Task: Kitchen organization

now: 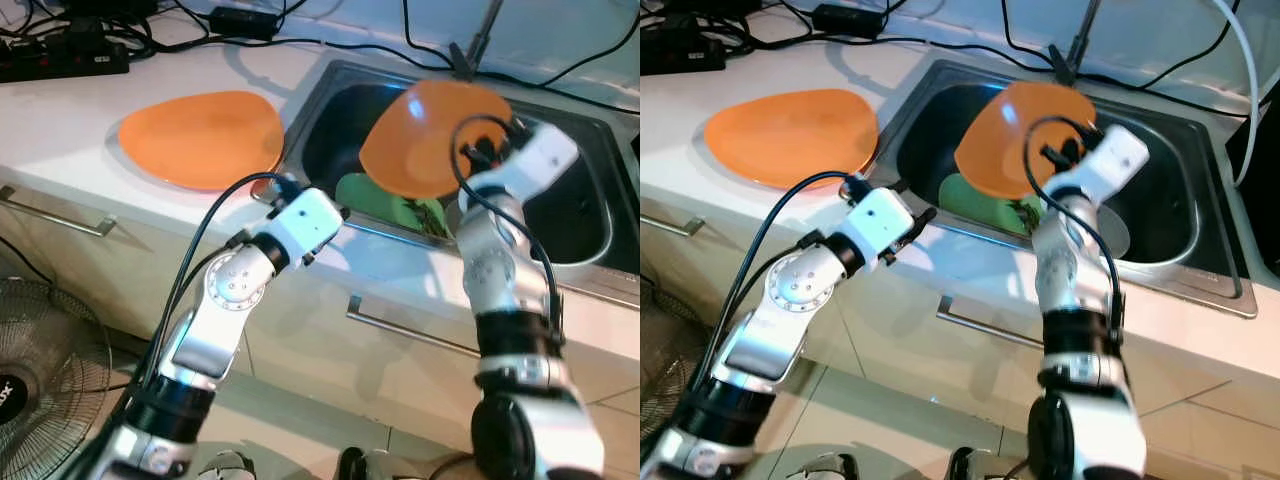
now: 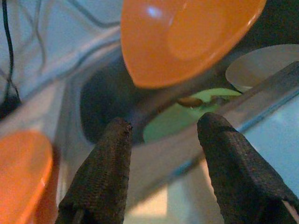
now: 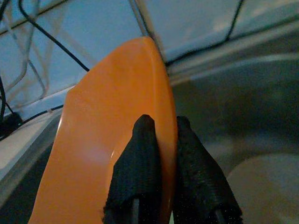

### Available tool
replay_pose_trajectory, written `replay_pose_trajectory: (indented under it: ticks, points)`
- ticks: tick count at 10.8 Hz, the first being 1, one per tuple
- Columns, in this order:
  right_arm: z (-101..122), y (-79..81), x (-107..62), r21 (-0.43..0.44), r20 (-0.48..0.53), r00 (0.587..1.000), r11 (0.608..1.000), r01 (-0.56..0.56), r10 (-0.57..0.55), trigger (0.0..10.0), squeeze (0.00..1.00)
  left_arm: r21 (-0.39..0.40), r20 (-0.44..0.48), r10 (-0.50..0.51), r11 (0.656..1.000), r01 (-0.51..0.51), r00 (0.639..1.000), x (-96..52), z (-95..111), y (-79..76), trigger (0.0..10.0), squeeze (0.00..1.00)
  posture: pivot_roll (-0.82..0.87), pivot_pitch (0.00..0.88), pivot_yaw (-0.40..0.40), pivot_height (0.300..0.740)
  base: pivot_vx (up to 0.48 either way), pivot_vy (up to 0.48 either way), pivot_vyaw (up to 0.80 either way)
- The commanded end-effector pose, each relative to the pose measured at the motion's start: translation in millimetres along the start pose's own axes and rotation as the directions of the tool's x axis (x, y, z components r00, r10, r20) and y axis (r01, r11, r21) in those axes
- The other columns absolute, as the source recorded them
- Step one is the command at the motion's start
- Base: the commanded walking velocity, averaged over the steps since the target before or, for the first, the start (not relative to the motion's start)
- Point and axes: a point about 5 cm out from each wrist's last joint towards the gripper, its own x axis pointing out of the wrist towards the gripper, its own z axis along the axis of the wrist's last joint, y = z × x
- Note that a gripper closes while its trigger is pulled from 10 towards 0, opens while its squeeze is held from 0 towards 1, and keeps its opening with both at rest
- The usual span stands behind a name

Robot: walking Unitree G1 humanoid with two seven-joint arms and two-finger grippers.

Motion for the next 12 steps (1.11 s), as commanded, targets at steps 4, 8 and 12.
replay_pose_trajectory:
  ticks: [4, 8, 12]
  points:
    - [-27, -6.7, 14.8, -0.225, -0.117, 0.993, 0.973, -0.040, 0.014, 10.0, 0.00, -0.214, -0.038, 0.006, 0.977, -0.014, 0.999, -7.2, 4, 1.3, 10.0, 0.00, 0.07, 0.118, -0.108, 0.740, 0.000, 0.000, 0.00]
    - [-50, -13.4, 13.2, -0.283, -0.228, 0.974, 0.957, -0.063, -0.003, 10.0, 0.00, -0.332, -0.056, -0.071, 0.942, 0.049, 0.996, -15.0, 8, -11.8, 10.0, 0.00, 0.09, 0.134, -0.116, 0.740, 0.000, 0.000, 0.00]
    - [-62, -14.2, 9.3, -0.275, -0.277, 0.961, 0.959, -0.071, -0.008, 10.0, 1.00, -0.357, -0.084, -0.119, 0.931, 0.081, 0.989, -20.3, 9, -20.9, 10.0, 0.00, 0.10, 0.144, -0.123, 0.740, 0.000, 0.000, 0.00]
